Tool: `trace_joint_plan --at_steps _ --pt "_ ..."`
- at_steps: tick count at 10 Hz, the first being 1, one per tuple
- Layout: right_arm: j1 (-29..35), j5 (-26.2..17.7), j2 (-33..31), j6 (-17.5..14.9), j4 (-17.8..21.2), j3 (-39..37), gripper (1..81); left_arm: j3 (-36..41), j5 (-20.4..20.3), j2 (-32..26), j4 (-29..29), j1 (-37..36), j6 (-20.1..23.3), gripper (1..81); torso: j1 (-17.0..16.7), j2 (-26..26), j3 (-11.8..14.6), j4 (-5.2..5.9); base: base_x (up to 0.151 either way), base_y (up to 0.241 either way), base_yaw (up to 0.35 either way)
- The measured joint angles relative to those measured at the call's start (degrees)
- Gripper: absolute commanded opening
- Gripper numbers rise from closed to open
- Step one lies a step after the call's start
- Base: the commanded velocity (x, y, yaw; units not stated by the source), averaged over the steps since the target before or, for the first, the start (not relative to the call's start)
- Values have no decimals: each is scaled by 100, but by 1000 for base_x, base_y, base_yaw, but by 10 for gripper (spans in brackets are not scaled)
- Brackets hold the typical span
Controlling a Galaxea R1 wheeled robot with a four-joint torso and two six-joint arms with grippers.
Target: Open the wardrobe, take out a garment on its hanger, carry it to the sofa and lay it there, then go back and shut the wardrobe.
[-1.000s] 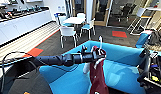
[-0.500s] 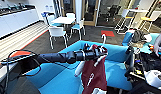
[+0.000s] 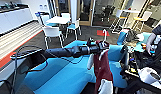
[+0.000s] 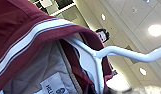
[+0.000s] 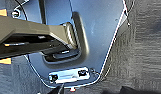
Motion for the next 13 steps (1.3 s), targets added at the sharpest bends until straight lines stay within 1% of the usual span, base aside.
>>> trace_joint_plan --at_steps 2,3,6,7,11,13 --pt "27 -17 16 -2 0 -2 811 -384 34 427 1 -157 -28 10 0 2 0 0 0 0 0" --pt "43 -30 27 -2 1 -2 811 -664 122 647 0 -218 -100 10 0 2 0 0 0 0 0" --pt "63 -34 27 -2 9 -2 811 -1302 388 1271 1 -356 -127 10 0 2 0 0 0 0 0" --pt "62 -37 27 0 9 -2 811 -1510 413 1406 1 -372 -140 10 0 2 0 0 0 0 0" --pt "90 -50 30 0 6 -2 811 -2399 1078 1715 76 -367 -138 10 0 2 -2 0 0 0 0" --pt "90 -56 29 -2 9 -2 811 -2708 1273 1814 213 -322 -127 10 0 5 -4 0 0 0 0"
